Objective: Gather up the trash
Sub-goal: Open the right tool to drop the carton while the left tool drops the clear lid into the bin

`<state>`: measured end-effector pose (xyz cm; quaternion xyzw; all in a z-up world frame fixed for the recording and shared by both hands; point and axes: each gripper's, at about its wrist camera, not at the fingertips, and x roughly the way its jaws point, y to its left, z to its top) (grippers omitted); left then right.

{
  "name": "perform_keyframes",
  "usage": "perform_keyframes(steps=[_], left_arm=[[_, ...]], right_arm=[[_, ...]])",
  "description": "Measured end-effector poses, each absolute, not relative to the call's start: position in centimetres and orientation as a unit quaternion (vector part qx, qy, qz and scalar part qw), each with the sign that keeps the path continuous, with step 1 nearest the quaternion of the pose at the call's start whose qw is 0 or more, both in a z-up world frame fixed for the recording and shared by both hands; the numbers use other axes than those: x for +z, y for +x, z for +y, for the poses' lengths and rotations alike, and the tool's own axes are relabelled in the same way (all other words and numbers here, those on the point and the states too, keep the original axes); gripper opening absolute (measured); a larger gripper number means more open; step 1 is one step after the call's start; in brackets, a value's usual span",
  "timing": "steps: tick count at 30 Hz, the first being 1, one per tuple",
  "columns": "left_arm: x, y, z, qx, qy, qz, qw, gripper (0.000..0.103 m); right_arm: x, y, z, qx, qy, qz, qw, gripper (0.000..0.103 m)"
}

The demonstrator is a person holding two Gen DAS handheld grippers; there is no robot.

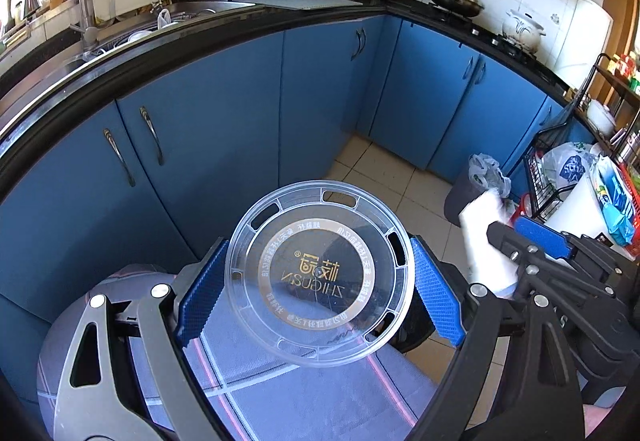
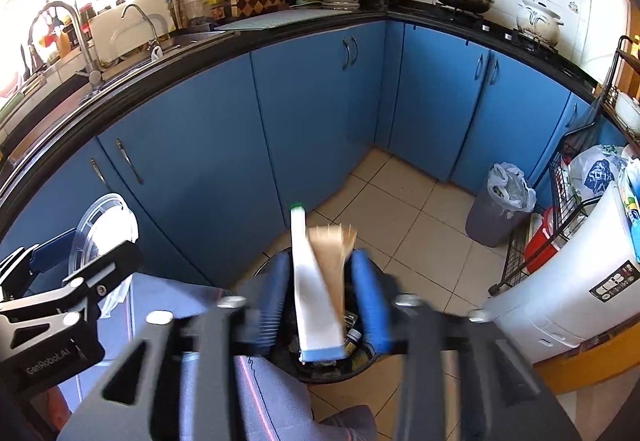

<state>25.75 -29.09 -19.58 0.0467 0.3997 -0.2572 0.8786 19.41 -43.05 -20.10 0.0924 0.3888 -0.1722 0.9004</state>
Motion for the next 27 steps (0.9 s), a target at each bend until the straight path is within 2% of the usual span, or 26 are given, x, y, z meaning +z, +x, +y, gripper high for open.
perform_keyframes(steps=[1,2,14,27], left_arm=[[-19.5,25.9,-29.2,-0.258,0.046,0.399,0.879,0.086],[-19.4,25.9,-29.2,-0.258,0.046,0.398,0.879,0.086],[-18.7,26.0,-30.9,-0.276,0.045,0.395,0.875,0.086],[-15.8,25.2,-36.4,-0.321,0.053,0.364,0.873,0.089]], right_arm=[[-20.0,19.4,-43.1,-0.177,0.092,0.384,0.901,0.079],[-19.7,19.2,-43.1,-0.191,0.085,0.375,0.903,0.085],[-19.3,18.2,-44.2,-0.229,0.075,0.375,0.895,0.085],[-18.7,14.4,-47.0,-0.274,0.071,0.37,0.885,0.085]])
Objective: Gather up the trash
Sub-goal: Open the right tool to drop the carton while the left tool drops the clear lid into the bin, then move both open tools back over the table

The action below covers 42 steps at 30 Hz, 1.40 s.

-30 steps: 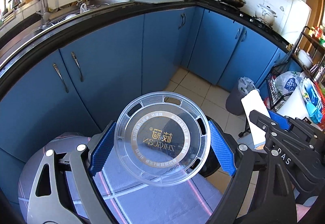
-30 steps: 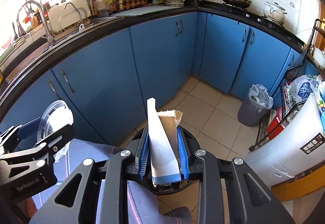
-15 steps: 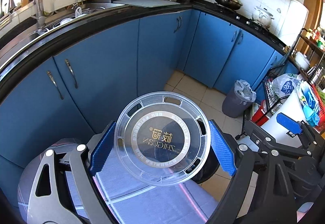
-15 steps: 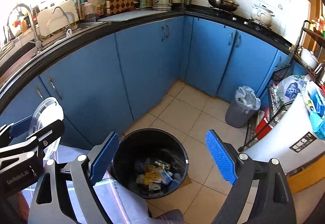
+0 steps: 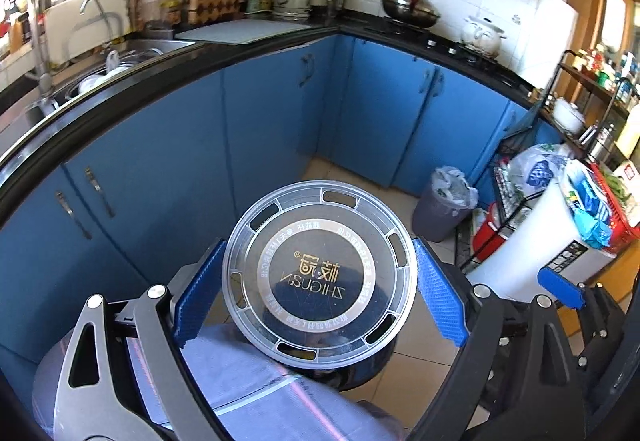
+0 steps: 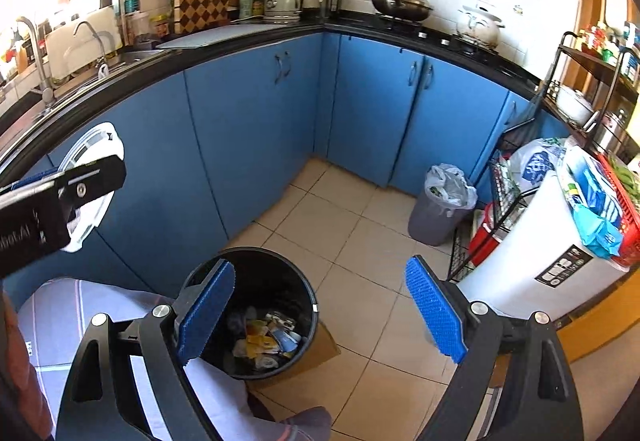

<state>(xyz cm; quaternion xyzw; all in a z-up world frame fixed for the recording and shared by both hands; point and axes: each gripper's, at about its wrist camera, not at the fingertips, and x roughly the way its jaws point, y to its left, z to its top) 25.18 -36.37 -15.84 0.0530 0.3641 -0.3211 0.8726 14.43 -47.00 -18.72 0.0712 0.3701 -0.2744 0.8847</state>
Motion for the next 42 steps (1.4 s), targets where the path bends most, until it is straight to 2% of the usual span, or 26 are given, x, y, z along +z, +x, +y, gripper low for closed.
perform_keyframes(steps=[3,6,19,33,42], left_arm=[[-15.9,24.9,-37.3,-0.329,0.054,0.368,0.868,0.091],[-16.0,24.6,-37.9,-0.324,0.055,0.369,0.869,0.099],[-17.0,25.0,-34.3,-0.279,0.045,0.388,0.877,0.099],[-20.4,23.8,-18.4,-0.154,0.011,0.425,0.892,0.099],[-24.1,17.6,-6.8,-0.075,-0.011,0.459,0.885,0.1]], right_arm=[[-18.7,13.6,-47.6,-0.28,0.076,0.369,0.883,0.085],[-18.7,13.0,-48.0,-0.283,0.079,0.369,0.882,0.085],[-19.1,12.6,-46.4,-0.255,0.083,0.372,0.889,0.085],[-22.2,14.7,-34.3,-0.095,0.054,0.404,0.908,0.085],[-25.7,12.3,-24.6,0.02,0.022,0.444,0.896,0.085]])
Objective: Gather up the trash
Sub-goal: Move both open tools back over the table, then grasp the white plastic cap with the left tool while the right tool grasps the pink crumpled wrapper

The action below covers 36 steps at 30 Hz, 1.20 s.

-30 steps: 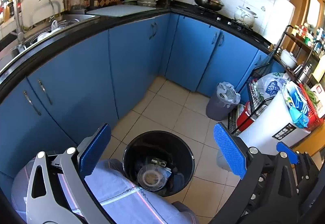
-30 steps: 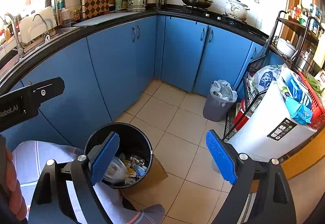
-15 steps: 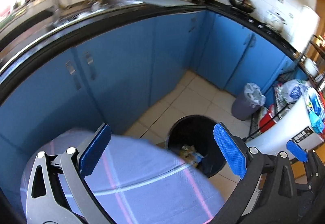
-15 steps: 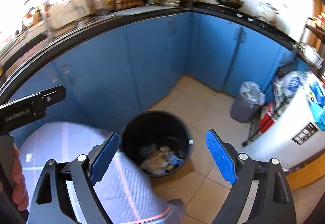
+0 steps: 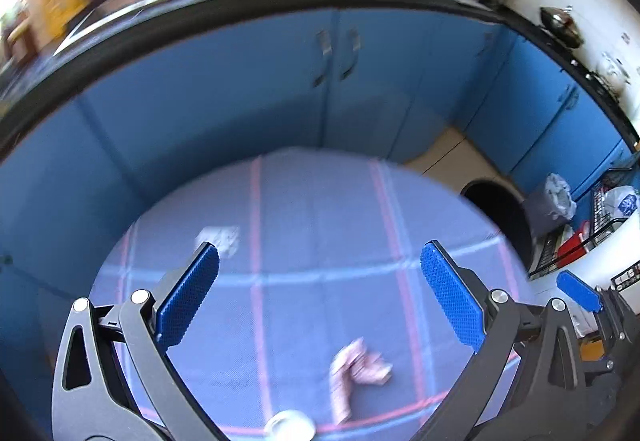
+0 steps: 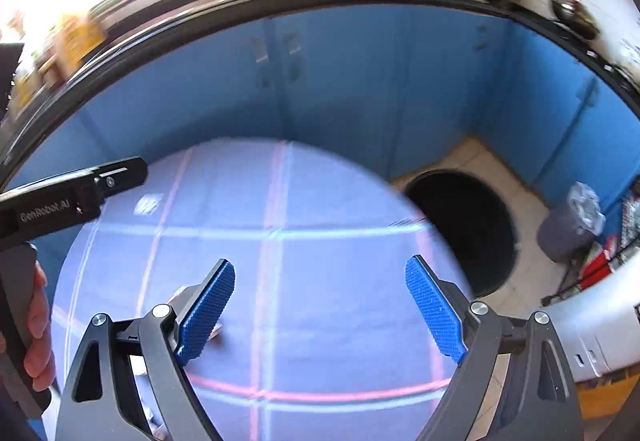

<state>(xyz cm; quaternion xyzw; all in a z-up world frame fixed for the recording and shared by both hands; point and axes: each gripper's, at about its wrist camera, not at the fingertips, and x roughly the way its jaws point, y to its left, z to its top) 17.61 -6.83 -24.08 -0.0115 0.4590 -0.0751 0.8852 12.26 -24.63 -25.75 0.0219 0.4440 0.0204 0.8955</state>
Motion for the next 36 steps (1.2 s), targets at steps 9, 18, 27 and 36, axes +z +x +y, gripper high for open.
perform_keyframes(steps=[9,18,27,36], left_arm=[[-28.8,9.8,-1.6,-0.013,0.007,0.49,0.872,0.1],[-33.0,5.9,-1.9,-0.02,0.011,0.518,0.855,0.099],[-35.0,6.1,-3.7,-0.033,0.029,0.5,0.865,0.1],[-35.2,6.8,-0.4,0.015,0.02,0.483,0.875,0.097]], right_arm=[[-29.2,9.4,-18.0,0.1,-0.024,0.472,0.875,0.085],[-30.8,10.9,-18.0,0.099,-0.077,0.455,0.881,0.085],[-31.1,13.0,-17.6,0.16,-0.03,0.468,0.868,0.085],[-33.2,13.6,-12.9,0.188,-0.074,0.479,0.854,0.083]])
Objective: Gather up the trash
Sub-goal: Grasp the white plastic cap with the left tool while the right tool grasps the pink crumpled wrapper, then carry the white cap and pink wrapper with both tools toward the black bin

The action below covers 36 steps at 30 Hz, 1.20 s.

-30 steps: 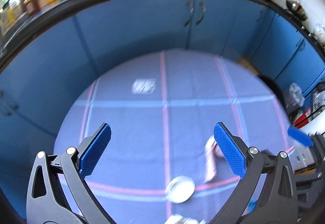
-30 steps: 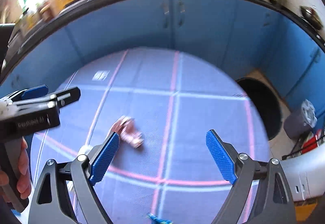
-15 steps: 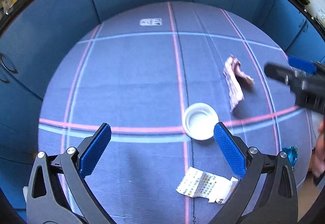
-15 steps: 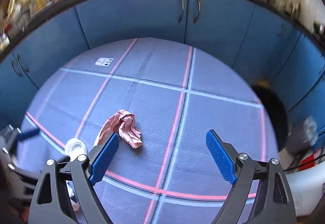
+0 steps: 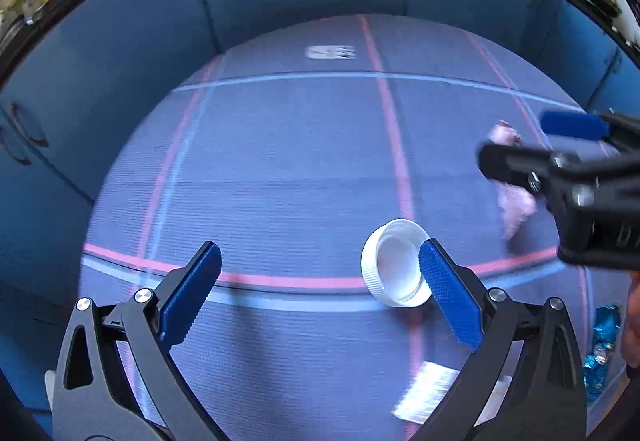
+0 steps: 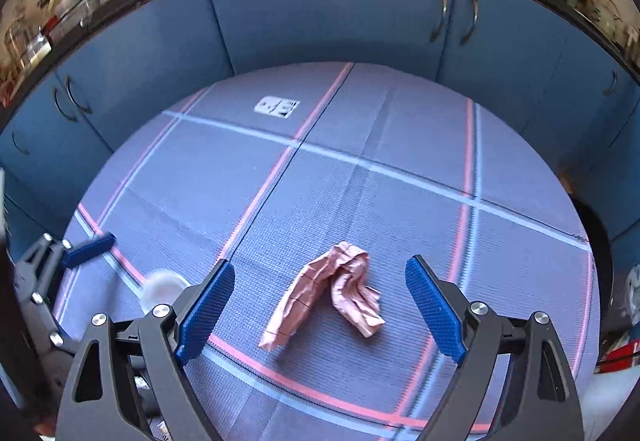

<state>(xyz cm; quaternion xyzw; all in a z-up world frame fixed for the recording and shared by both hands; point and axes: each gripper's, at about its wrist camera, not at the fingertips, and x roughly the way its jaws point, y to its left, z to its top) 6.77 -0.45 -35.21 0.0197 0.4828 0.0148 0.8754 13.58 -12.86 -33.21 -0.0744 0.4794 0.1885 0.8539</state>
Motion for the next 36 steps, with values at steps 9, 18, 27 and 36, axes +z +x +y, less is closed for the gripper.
perform_keyframes(steps=[9,18,27,36], left_arm=[[-34.3,8.6,1.8,-0.001,-0.024,0.484,0.875,0.032],[-32.5,10.0,0.8,-0.038,-0.053,0.49,0.869,0.011],[-29.3,11.8,-3.5,-0.084,-0.029,0.478,0.874,0.011],[-26.9,13.8,-9.1,-0.139,-0.003,0.465,0.874,0.011]], right_arm=[[-34.2,13.4,-13.3,0.174,-0.081,0.5,0.844,0.019],[-32.6,12.9,-16.1,0.146,-0.058,0.489,0.858,0.017],[-29.5,12.1,-21.1,0.099,-0.029,0.477,0.873,0.017],[-25.9,11.8,-26.8,0.037,-0.002,0.46,0.887,0.017]])
